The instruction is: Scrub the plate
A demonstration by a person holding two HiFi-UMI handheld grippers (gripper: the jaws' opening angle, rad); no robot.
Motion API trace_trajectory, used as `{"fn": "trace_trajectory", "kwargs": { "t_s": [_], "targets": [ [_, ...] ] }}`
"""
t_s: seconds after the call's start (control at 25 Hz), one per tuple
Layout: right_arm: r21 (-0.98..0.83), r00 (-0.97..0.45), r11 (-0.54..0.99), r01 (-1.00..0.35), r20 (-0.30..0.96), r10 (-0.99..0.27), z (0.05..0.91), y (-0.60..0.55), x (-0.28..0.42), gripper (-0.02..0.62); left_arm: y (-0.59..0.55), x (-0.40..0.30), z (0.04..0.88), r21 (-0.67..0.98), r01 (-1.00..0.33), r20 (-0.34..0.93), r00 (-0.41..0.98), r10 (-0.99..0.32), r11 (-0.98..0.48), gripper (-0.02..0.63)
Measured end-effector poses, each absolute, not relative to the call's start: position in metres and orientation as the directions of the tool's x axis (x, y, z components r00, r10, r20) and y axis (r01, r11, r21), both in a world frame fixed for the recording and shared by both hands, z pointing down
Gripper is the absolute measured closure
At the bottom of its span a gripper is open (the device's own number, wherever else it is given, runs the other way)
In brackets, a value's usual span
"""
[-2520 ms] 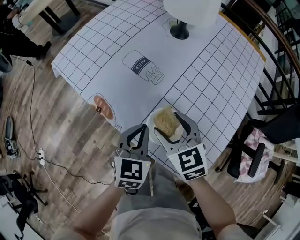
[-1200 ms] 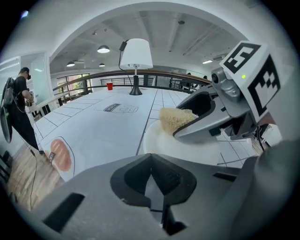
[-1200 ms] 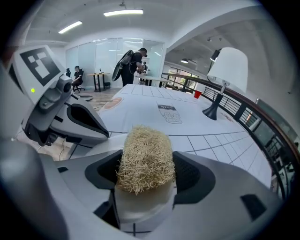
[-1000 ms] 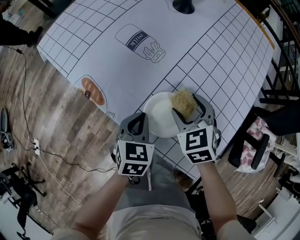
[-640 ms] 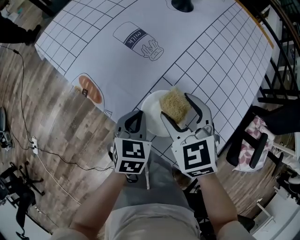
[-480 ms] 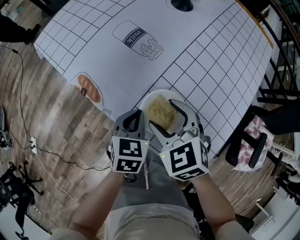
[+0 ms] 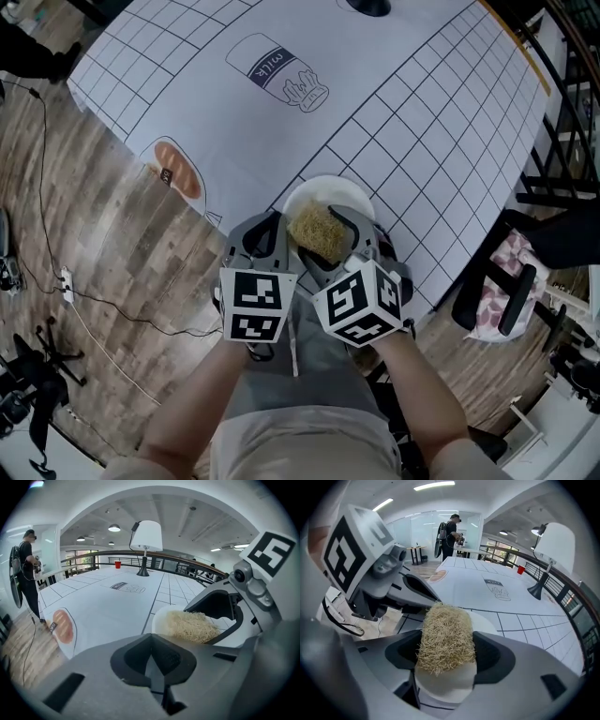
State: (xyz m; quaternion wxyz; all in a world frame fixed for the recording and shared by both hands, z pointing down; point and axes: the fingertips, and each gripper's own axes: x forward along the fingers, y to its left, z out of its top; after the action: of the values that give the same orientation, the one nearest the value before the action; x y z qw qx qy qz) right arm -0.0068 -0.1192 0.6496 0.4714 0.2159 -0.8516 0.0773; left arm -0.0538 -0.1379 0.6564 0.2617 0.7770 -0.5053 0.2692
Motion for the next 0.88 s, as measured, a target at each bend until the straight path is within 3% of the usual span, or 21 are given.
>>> {"fn": "trace_trajectory", "kwargs": {
  "t_s": [0.48, 0.76, 0.88],
  "targets": [
    [0.108, -0.342, 0.772, -0.626, 0.852, -0.396, 0.647, -0.146, 0.077, 0.275, -0.133, -0.047, 0.663, 0.027, -0.914, 0.707, 0.304, -0.638, -0.406, 0.592],
    [0.106, -0.387, 0.727, -0.679, 0.789, -0.477, 0.614, -0.151, 0.078, 0.275, -0.134, -0.048, 0.661, 0.079, -0.917, 0.699, 0.331, -0.633, -0.392, 0.592],
    [0.095, -0.443, 0.783, -0.615, 0.780, -0.443, 0.600, -0.133, 0.055, 0.275, -0.136, -0.050, 0.654, 0.154, -0.907, 0.667, 0.389, -0.636, -0.393, 0.591]
  ]
}}
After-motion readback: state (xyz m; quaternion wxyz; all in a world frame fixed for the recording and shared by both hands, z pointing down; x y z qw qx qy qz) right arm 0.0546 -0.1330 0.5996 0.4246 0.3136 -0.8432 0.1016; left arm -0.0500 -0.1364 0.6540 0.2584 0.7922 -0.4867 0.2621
